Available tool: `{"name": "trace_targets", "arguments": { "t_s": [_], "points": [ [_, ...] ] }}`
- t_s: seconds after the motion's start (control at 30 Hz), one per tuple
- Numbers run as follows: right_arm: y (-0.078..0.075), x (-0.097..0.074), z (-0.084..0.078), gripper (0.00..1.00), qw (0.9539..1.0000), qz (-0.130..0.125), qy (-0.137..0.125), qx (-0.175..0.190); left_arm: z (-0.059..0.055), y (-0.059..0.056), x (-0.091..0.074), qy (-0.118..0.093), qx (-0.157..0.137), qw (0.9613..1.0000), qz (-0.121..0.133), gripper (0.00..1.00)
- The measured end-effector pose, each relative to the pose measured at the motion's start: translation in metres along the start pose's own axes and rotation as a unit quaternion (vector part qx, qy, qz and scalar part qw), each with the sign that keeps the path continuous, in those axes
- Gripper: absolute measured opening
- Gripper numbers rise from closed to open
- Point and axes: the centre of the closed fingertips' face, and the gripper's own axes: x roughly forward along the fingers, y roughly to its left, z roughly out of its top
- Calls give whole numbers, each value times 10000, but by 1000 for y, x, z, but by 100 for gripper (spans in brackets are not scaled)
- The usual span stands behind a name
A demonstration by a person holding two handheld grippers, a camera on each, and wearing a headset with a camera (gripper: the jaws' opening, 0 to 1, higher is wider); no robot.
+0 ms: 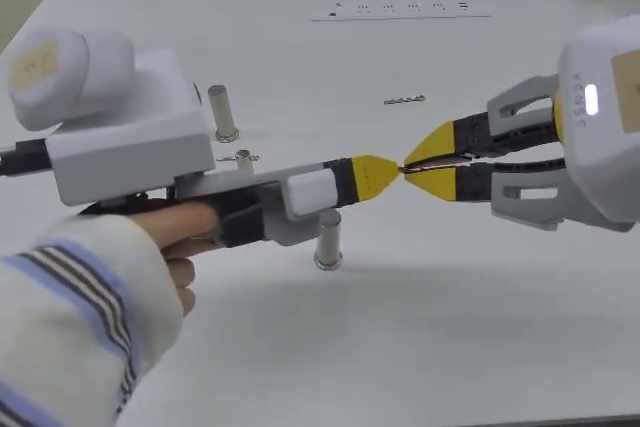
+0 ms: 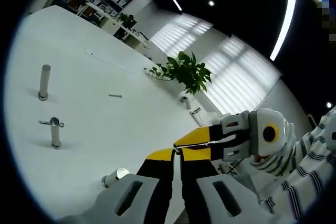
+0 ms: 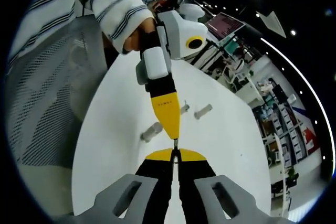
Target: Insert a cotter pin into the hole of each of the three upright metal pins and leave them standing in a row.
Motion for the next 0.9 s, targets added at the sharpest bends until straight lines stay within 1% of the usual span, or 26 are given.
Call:
{"name": "trace_targets", "arguments": {
  "t_s": [0.1,0.13,0.17,0.2,0.3,0.4,0.53,0.63,0.67,0.7,0.73,0.77,0.8,0.83,0.87,0.9],
  "points": [
    [0,-1,2,3,10000,-3,-10,-25,1,0,-1,24,-89,10000,-26,2],
    [0,-1,3,3,10000,-2,-16,-18,1,2,-1,26,-79,10000,38,1],
    [0,-2,3,3,10000,-7,-25,-13,1,2,-1,44,-75,10000,16,1],
    [0,-2,3,3,10000,14,-25,-15,0,1,-1,72,-104,9999,23,1],
    [3,-1,3,3,10000,55,-20,-29,-3,1,-1,225,-36,9997,75,0],
    [4,-1,4,3,10000,71,-19,-39,-4,1,-2,287,-33,9995,111,0],
    [3,-2,5,3,10000,64,-55,-23,-4,0,-3,292,-161,9994,89,0],
    [3,-3,7,4,9999,59,-105,-50,-3,-1,-5,283,-166,9994,62,0],
    [4,-2,7,5,9999,86,-122,21,-3,0,-5,291,-132,9994,98,0],
    [4,-2,6,9,9998,107,-139,92,-4,3,-7,322,-55,9993,185,0],
    [2,-2,5,15,9998,68,-160,121,-4,3,-8,323,-24,9993,185,0],
    [2,-2,4,19,9998,60,-158,119,-4,3,-9,322,-15,9993,168,0],
    [1,-3,0,21,9998,34,-92,154,-5,3,-11,332,9,9993,156,0],
    [1,-3,-2,21,9996,60,-84,254,-5,3,-13,338,79,9993,171,0],
    [3,-3,-3,21,9989,127,-122,433,-6,5,-15,381,250,9988,196,0],
    [6,-4,-3,21,9965,234,-217,769,-4,5,-17,374,515,9978,203,0]
  ]
}}
